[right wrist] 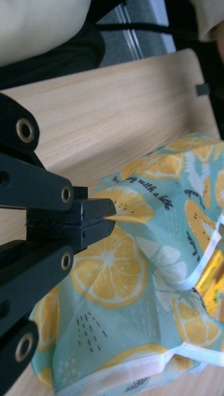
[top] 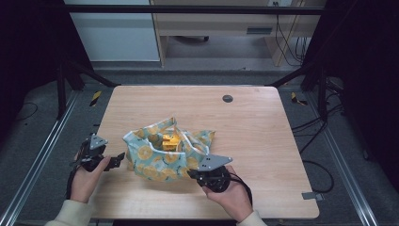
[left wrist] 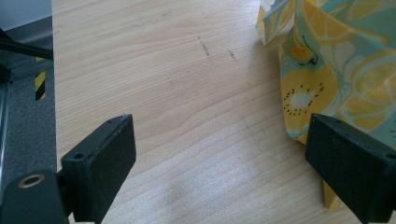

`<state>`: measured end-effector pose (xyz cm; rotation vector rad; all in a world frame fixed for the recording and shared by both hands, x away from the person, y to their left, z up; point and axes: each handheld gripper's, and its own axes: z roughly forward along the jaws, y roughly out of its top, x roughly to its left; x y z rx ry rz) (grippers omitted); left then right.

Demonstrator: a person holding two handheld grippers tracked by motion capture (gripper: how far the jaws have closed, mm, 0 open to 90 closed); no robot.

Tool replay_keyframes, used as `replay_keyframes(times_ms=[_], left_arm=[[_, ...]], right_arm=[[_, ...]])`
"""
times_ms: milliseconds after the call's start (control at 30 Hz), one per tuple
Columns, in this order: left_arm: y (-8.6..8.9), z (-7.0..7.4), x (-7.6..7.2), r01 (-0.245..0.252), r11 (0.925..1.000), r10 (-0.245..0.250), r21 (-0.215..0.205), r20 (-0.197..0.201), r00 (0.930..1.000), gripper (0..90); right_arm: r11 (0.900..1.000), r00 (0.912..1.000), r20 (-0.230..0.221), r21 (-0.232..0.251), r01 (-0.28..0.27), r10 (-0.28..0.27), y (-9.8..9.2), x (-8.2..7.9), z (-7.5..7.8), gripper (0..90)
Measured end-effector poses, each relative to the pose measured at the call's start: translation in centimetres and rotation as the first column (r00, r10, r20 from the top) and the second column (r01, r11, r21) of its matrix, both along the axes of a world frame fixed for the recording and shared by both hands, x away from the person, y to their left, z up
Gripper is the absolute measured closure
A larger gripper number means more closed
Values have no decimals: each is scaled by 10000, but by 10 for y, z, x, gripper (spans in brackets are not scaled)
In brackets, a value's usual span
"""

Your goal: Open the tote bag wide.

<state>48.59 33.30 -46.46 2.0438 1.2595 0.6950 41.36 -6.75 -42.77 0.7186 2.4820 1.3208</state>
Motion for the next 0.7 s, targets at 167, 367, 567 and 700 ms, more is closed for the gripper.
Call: replay_keyframes(times_ms=[167,367,567,700], left_arm=[[0,0,1,62,10000,-62,13,-72,10000,89],[0,0,0,61,10000,-61,-64,-42,10000,91],[-1,-1,0,117,9999,-117,-14,-135,9998,92],[-1,-1,0,100,9999,-100,-21,-156,9998,93]], right_arm=[[9993,9996,-176,-298,221,-227,-3,3,-5,895],[9965,9973,-460,-635,548,-578,-4,7,-14,827],[9956,9952,-423,-327,874,-888,-9,7,0,675],[9942,9945,-218,-361,1014,-1023,-11,7,14,592]])
